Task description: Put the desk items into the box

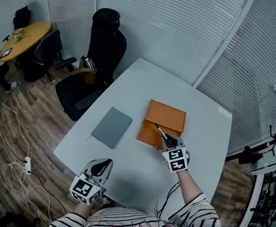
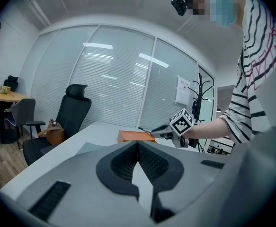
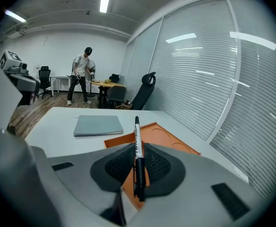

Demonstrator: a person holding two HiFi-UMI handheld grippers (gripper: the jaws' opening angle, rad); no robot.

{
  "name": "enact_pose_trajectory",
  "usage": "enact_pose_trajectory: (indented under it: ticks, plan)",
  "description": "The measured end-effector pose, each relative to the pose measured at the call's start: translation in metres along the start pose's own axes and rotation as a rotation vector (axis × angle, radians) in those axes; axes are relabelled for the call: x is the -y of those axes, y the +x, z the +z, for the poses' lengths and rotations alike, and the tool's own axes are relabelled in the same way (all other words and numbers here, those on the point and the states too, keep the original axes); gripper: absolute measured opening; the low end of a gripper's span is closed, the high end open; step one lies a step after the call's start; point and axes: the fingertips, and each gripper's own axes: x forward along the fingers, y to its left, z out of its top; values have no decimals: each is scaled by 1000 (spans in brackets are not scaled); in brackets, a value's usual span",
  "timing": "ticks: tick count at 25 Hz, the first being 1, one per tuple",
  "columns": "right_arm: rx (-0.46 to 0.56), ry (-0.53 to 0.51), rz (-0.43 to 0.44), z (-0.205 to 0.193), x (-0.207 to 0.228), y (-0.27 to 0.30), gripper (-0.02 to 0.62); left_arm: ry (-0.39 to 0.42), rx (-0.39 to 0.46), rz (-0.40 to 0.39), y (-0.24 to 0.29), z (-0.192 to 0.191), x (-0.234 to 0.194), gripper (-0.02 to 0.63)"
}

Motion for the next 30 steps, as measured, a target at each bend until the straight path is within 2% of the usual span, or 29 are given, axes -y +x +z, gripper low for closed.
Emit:
enact_pose_trajectory:
  ticks: [17,30]
  plan:
    - [-223,-78,120,-42,-14,95,69,-23,-19,39,8,-14,-12,23]
    - [-383,-47,165,-72,-16,134,69,-53,-46,39,15,-33,-19,23]
